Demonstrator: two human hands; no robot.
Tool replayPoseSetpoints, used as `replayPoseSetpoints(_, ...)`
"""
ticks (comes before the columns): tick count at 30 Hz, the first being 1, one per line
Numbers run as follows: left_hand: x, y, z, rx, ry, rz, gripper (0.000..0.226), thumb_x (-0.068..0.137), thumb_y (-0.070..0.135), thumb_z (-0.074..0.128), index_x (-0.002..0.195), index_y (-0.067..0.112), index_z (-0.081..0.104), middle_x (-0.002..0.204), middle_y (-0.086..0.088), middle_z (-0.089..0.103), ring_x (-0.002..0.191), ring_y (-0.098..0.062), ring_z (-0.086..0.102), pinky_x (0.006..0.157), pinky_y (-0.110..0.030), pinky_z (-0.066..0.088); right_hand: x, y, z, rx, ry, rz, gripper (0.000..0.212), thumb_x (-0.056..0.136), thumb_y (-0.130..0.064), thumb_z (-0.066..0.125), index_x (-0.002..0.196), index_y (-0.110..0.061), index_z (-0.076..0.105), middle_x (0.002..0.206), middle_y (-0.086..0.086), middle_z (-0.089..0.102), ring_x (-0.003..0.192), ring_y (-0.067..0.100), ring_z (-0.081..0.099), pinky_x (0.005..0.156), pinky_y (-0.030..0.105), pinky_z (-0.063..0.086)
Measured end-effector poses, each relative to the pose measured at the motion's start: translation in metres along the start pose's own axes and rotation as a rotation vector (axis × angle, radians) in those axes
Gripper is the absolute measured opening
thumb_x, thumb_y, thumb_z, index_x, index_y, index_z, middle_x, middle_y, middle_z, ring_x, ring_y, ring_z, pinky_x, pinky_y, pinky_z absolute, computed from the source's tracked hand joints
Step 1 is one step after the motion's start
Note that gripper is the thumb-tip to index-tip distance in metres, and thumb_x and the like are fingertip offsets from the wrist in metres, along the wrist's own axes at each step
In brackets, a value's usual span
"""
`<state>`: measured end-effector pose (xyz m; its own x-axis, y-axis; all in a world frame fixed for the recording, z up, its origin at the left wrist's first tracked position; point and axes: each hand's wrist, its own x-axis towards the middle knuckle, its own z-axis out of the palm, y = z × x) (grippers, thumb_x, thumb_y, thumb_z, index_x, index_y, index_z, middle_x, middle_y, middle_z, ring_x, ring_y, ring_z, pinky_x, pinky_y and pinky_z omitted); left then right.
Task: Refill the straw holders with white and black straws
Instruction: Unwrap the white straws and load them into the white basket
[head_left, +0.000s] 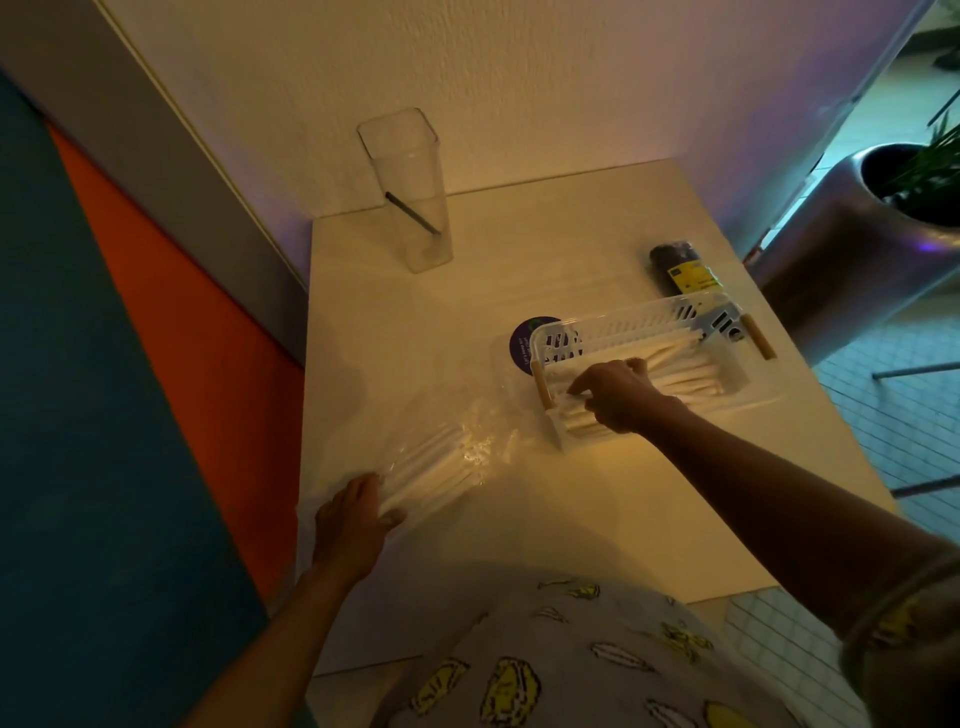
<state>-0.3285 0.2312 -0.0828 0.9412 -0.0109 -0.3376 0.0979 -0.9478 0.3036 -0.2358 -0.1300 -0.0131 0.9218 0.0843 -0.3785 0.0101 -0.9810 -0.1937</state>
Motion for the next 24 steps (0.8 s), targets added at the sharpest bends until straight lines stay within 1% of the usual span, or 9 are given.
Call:
replayPoseSetpoints(4,-0.001,-0.005,0.000,0.000,-0.004,0.029,0.053,0.091,0.040,0.061,0.137,0.018,0.046,0.140,-0.004,0.048,0.124,-0.025,0.048,0.094,-0.037,0.036,-0.005,-0.002,0.001,0.008,-0.023,-0.010,0.042,0.090,-0.010,0.064,0.126,-0.031,0.063,0.143,0.002,0.051,0.139,0.027,0.034,0.113,0.049,0.018)
replayPoseSetpoints(8,0.001,-0.009,0.000,0.017,0.008,0.047,0.051,0.090,0.040,0.063,0.133,0.018,0.049,0.135,-0.005,0.052,0.122,-0.027,0.049,0.092,-0.039,0.039,-0.008,0.002,-0.010,0.018,-0.101,-0.026,0.041,0.087,-0.023,0.070,0.127,-0.032,0.062,0.143,0.001,0.052,0.137,0.026,0.038,0.113,0.049,0.021)
replayPoseSetpoints(10,0.002,-0.010,0.002,0.026,0.013,0.055,0.051,0.089,0.042,0.063,0.131,0.017,0.049,0.134,-0.006,0.052,0.123,-0.028,0.047,0.093,-0.041,0.038,-0.008,-0.001,-0.016,0.115,0.017,0.007,0.035,0.090,-0.022,0.067,0.125,-0.026,0.063,0.140,0.003,0.055,0.134,0.025,0.043,0.112,0.048,0.025)
replayPoseSetpoints(12,0.004,-0.014,0.004,0.039,-0.008,0.060,0.058,0.089,0.046,0.060,0.137,0.018,0.045,0.142,-0.008,0.045,0.132,-0.028,0.039,0.100,-0.044,0.036,-0.008,-0.012,-0.025,0.247,0.204,0.016,0.029,0.093,-0.014,0.062,0.122,-0.019,0.065,0.133,0.006,0.061,0.125,0.024,0.054,0.108,0.046,0.036)
replayPoseSetpoints(14,0.005,-0.016,0.007,0.038,-0.049,0.043,0.064,0.091,0.050,0.055,0.145,0.020,0.036,0.153,-0.007,0.032,0.141,-0.027,0.028,0.110,-0.046,0.027,-0.012,-0.027,-0.033,0.329,0.367,-0.054,0.025,0.094,-0.006,0.059,0.116,-0.011,0.069,0.122,0.009,0.068,0.108,0.020,0.064,0.092,0.032,0.050)
replayPoseSetpoints(17,0.005,-0.015,0.006,0.040,-0.057,0.034,0.056,0.093,0.050,0.053,0.139,0.022,0.039,0.149,-0.002,0.040,0.138,-0.025,0.033,0.115,-0.051,0.011,-0.022,-0.056,-0.045,0.406,0.474,-0.219,0.023,0.092,0.000,0.059,0.109,-0.006,0.072,0.109,0.008,0.072,0.093,0.012,0.066,0.076,0.009,0.044)
replayPoseSetpoints(20,0.005,-0.012,0.000,0.061,-0.047,0.047,0.051,0.091,0.053,0.052,0.133,0.025,0.042,0.143,0.001,0.046,0.135,-0.024,0.037,0.115,-0.054,-0.002,-0.030,-0.083,-0.045,0.441,0.343,-0.313,0.024,0.094,-0.001,0.058,0.113,-0.009,0.070,0.107,0.001,0.071,0.088,-0.001,0.060,0.069,-0.002,0.039)
replayPoseSetpoints(22,0.004,-0.013,-0.003,0.065,-0.056,0.063,0.055,0.090,0.055,0.052,0.136,0.026,0.041,0.143,0.001,0.044,0.135,-0.024,0.037,0.116,-0.053,-0.001,-0.032,-0.097,-0.035,0.457,0.235,-0.342,0.024,0.095,-0.004,0.057,0.115,-0.011,0.069,0.107,-0.001,0.071,0.086,-0.002,0.061,0.071,0.001,0.046)
replayPoseSetpoints(24,0.004,-0.018,-0.004,0.074,-0.050,0.098,0.063,0.088,0.062,0.049,0.138,0.026,0.040,0.142,0.000,0.045,0.132,-0.025,0.039,0.115,-0.054,0.009,-0.029,-0.108,-0.022,0.444,0.172,-0.337,0.023,0.095,-0.005,0.057,0.113,-0.011,0.070,0.105,0.001,0.072,0.082,0.001,0.063,0.076,0.011,0.053)
